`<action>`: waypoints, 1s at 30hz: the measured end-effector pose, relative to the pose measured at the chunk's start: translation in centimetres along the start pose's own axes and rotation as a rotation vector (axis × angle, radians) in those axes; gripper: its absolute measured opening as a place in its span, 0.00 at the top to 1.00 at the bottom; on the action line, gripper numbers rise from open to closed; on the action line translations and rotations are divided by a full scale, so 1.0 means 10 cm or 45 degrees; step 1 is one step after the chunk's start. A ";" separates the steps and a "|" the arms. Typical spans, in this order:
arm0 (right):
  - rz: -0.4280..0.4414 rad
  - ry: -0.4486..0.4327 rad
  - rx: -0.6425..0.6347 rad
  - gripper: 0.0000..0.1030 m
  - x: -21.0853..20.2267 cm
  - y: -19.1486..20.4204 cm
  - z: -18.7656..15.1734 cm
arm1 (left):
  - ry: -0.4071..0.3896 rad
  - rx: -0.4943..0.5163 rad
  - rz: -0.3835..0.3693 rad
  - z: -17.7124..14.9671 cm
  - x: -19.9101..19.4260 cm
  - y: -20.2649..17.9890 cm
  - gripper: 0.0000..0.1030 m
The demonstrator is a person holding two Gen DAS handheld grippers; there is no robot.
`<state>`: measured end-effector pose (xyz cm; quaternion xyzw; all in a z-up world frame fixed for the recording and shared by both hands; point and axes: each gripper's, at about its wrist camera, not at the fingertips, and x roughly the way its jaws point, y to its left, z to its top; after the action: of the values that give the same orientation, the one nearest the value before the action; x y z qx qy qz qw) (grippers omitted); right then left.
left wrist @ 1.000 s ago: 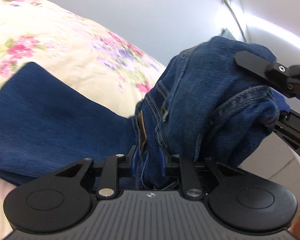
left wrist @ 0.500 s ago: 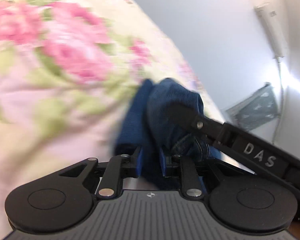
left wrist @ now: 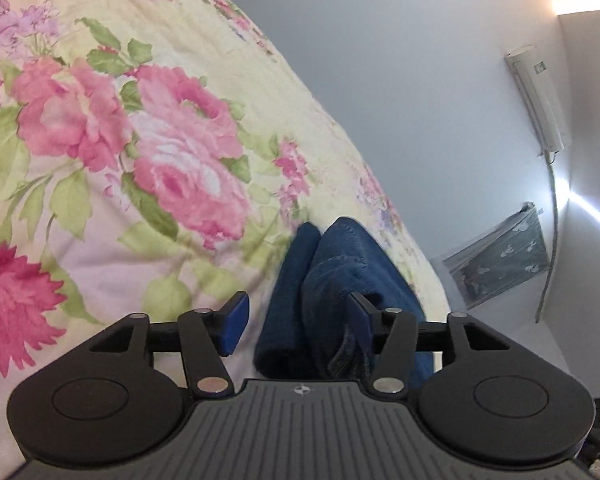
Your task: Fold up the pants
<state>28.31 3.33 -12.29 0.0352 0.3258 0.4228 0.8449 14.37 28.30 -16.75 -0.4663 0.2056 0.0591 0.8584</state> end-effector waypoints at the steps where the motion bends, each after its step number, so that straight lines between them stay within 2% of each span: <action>1: -0.024 -0.029 0.049 0.47 -0.11 -0.13 -0.01 | -0.012 -0.003 -0.024 0.02 -0.01 -0.03 0.23; 3: -0.101 -0.075 0.124 0.47 -0.29 -0.39 -0.07 | 0.002 0.022 -0.023 0.04 0.02 -0.12 0.16; 5: -0.167 -0.097 0.190 0.43 -0.39 -0.63 -0.15 | 0.044 0.069 0.014 0.04 0.09 -0.22 0.16; 9: -0.230 -0.110 0.379 0.33 -0.41 -1.06 -0.34 | 0.132 0.146 0.113 0.03 0.32 -0.32 0.16; 10: -0.222 -0.112 0.429 0.27 -0.39 -1.15 -0.40 | 0.146 0.147 0.128 0.04 0.37 -0.33 0.16; 11: -0.208 -0.103 0.478 0.25 -0.36 -1.23 -0.45 | 0.165 0.149 0.127 0.05 0.41 -0.34 0.16; 12: -0.184 -0.076 0.551 0.25 -0.31 -1.33 -0.51 | 0.188 0.154 0.120 0.06 0.47 -0.35 0.19; 13: -0.148 -0.054 0.619 0.25 -0.27 -1.42 -0.57 | 0.211 0.171 0.118 0.06 0.51 -0.36 0.31; 14: -0.110 -0.048 0.675 0.25 -0.24 -1.49 -0.61 | 0.231 0.201 0.126 0.05 0.55 -0.38 0.46; 15: -0.066 -0.044 0.730 0.26 -0.19 -1.55 -0.65 | 0.239 0.234 0.134 0.03 0.57 -0.40 0.70; 18: 0.026 -0.045 0.827 0.26 -0.13 -1.70 -0.74 | 0.208 0.327 0.173 -0.06 0.53 -0.48 0.72; 21: 0.069 -0.042 0.839 0.27 -0.10 -1.73 -0.78 | 0.197 0.402 0.224 -0.13 0.50 -0.56 0.75; 22: 0.082 -0.035 0.840 0.31 -0.09 -1.73 -0.78 | 0.196 0.414 0.237 -0.14 0.49 -0.58 0.76; 24: 0.086 -0.025 0.843 0.32 -0.07 -1.75 -0.75 | 0.195 0.435 0.258 -0.14 0.47 -0.64 0.81; 27: 0.082 -0.022 0.833 0.41 -0.08 -1.74 -0.75 | 0.196 0.499 0.278 -0.15 0.46 -0.76 0.81; 30: 0.076 -0.030 0.805 0.53 -0.10 -1.75 -0.72 | 0.196 0.534 0.279 -0.15 0.44 -0.82 0.82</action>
<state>35.80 -10.12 -23.26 0.3106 0.4300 0.3248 0.7830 20.33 22.06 -12.89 -0.2558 0.3274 0.0722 0.9067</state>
